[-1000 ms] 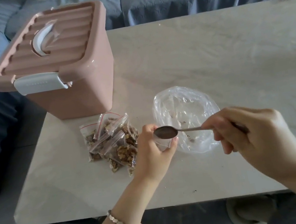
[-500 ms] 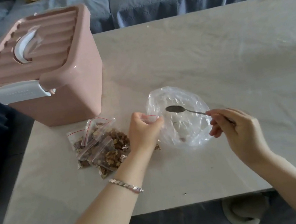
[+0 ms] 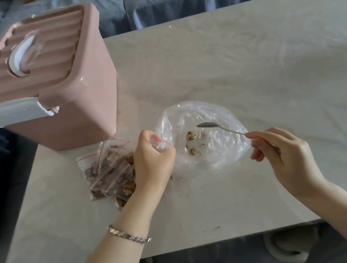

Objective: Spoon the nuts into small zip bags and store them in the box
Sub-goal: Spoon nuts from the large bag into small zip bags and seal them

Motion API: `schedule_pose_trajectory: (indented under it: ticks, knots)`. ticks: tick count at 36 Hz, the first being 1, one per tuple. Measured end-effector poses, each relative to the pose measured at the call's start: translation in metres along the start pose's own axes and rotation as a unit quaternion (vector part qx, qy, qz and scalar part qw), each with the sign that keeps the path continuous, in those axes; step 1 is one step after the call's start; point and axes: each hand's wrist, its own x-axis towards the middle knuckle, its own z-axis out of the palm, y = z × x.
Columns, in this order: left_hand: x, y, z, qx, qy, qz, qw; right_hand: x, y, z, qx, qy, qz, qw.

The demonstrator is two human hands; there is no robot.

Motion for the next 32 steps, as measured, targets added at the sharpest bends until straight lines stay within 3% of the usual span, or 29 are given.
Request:
schedule_pose_trajectory:
  ticks: [13, 20, 27, 32]
  knots:
    - [0.0, 0.0, 0.018, -0.069, -0.057, -0.094, 0.992, -0.007, -0.001, 0.004, 0.078, -0.046, 0.028, 0.995]
    - [0.001, 0.001, 0.023, -0.052, -0.014, -0.072, 0.996, -0.016, -0.004, -0.004, 0.053, -0.057, -0.008, 0.997]
    - [-0.003, 0.003, 0.018, -0.118, 0.041, 0.018, 0.992, -0.019, -0.009, -0.004, 0.041, 0.016, 0.005, 0.999]
    - [-0.005, -0.005, 0.021, -0.142, 0.051, 0.02, 0.988, -0.02, -0.015, 0.002, 0.062, 0.04, 0.016, 0.997]
